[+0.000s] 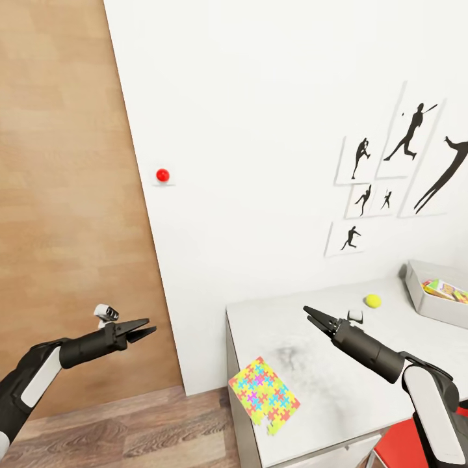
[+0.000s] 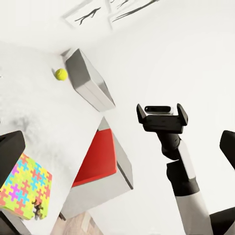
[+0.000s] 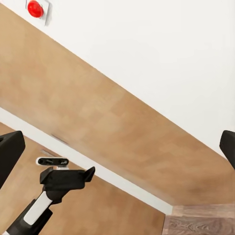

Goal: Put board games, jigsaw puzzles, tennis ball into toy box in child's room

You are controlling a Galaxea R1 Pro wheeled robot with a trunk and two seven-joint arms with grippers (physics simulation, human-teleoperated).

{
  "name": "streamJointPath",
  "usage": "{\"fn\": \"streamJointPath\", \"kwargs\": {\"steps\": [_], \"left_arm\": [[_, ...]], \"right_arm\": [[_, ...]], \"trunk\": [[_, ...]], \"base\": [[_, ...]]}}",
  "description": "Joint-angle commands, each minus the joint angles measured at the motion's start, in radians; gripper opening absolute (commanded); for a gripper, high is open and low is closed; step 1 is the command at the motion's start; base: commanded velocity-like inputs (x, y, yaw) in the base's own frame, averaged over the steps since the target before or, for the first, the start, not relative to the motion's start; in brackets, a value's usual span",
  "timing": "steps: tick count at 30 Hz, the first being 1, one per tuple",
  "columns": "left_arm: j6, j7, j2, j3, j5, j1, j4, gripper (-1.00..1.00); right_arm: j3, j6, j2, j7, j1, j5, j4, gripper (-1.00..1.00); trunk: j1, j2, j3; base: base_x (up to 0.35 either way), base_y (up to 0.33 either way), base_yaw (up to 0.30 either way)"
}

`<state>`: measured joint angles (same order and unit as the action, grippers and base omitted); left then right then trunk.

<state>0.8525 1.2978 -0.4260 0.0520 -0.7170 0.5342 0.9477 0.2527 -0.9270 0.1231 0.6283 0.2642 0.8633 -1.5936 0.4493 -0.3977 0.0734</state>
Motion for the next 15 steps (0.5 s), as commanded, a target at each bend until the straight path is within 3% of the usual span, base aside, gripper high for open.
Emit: {"fn": "streamJointPath", "kwargs": {"steps": [1, 15], "left_arm": [[0.009, -0.002, 0.000, 0.003, -0.007, 0.001, -0.003, 1.00], [0.010, -0.121, 0.011, 0.001, -0.010, 0.001, -0.063, 1.00]], "right_arm": [[0.001, -0.005, 0.000, 0.003, 0.001, -0.001, 0.000, 1.00], [0.001, -0.001, 0.000, 0.001, 0.001, -0.002, 0.000, 1.00]], "trunk": [[0.001, -0.002, 0.002], [0.001, -0.002, 0.002]], "base": [[0.011, -0.004, 0.000], [0.002, -0.001, 0.000]]}}
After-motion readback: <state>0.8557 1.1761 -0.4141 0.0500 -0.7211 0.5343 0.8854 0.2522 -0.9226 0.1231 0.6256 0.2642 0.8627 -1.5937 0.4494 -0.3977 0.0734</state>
